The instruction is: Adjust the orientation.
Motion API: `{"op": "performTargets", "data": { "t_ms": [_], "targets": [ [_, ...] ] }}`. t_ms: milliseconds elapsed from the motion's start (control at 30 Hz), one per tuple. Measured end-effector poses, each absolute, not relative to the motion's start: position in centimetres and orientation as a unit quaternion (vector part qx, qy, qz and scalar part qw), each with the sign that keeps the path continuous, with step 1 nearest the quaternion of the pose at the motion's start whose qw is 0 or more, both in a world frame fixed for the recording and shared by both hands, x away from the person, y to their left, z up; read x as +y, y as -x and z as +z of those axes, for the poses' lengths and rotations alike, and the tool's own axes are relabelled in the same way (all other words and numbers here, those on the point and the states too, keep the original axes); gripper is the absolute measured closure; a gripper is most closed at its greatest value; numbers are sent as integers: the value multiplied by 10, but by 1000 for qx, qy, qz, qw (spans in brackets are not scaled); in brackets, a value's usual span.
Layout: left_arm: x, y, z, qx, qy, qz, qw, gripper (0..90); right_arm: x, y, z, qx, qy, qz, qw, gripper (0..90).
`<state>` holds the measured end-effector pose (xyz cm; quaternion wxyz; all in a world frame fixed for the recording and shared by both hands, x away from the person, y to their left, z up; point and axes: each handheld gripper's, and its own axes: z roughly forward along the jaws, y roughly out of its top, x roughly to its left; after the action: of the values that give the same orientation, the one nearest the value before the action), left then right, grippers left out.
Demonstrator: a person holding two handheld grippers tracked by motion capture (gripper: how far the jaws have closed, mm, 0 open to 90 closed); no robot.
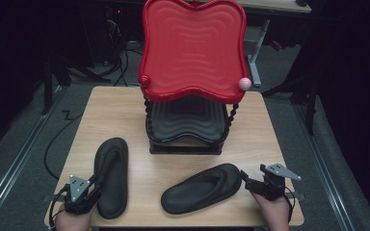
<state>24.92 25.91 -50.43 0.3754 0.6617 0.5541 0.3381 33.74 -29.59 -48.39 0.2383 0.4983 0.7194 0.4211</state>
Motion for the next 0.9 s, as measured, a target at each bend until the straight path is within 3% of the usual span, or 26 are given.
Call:
{"op": "performTargets", "data": {
  "t_ms": [300, 467, 900],
  "targets": [
    [258, -259, -507, 551, -662, 338, 379, 692, -300, -335, -486, 717, -506, 420, 232, 140],
    [256, -262, -504, 556, -658, 348, 369, 742, -303, -333, -486, 715, -508, 420, 233, 143],
    [243, -244, -481, 515, -637, 377, 433, 760, -301, -329, -483, 714, -504, 423, 240, 148]
  ]
}}
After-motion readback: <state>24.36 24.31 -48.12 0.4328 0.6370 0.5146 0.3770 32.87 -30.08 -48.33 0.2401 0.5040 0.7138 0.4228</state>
